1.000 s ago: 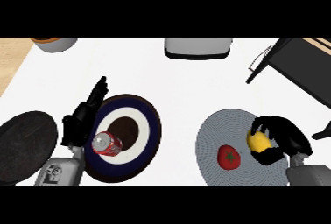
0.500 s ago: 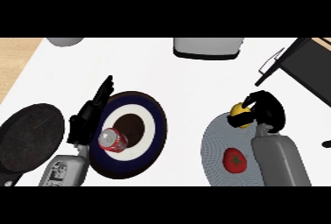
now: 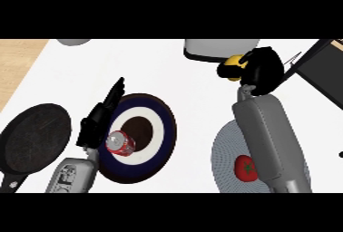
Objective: Pick the lemon from the placemat and place it in the tiered shelf
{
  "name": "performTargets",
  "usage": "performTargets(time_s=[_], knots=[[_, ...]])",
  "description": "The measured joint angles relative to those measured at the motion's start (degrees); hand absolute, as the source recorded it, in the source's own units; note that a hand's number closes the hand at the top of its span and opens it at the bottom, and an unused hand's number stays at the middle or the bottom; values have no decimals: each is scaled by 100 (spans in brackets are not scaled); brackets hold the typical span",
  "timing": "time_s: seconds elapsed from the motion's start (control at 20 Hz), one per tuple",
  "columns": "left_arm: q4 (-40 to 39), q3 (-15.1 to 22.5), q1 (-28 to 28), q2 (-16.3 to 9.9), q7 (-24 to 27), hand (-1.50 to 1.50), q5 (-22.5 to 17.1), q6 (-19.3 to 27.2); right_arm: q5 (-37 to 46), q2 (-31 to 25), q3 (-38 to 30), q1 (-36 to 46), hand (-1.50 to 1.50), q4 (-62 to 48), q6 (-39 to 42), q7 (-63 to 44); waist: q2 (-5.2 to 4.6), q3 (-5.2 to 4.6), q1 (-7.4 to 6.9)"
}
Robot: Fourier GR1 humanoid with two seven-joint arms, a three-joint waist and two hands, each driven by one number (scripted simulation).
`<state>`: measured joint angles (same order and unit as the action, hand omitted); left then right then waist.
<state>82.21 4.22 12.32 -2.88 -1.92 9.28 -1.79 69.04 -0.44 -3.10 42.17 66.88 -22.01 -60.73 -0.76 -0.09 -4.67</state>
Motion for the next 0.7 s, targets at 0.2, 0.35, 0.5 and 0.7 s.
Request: performTargets(time_s=[0.2, 0.35, 0.5, 0.7], knots=[[-38, -43, 61, 22, -65, 0, 7, 57, 642, 6, 84, 735, 150, -381, -228, -339, 22, -3, 69], [-92, -113, 87, -24, -67, 0, -10, 52, 1223, 8, 100, 1144, 150, -590, -182, -631, 43, -7, 144], [-94, -148, 14, -48, -25, 0, -18, 58, 1794, -10, -60, 1582, 150, -819, -64, -848, 55, -7, 202], [-49, -210, -12, -80, -37, 0, -27, 88, 2482, -10, -314, 1969, 150, -980, 32, -980, 65, -5, 278]])
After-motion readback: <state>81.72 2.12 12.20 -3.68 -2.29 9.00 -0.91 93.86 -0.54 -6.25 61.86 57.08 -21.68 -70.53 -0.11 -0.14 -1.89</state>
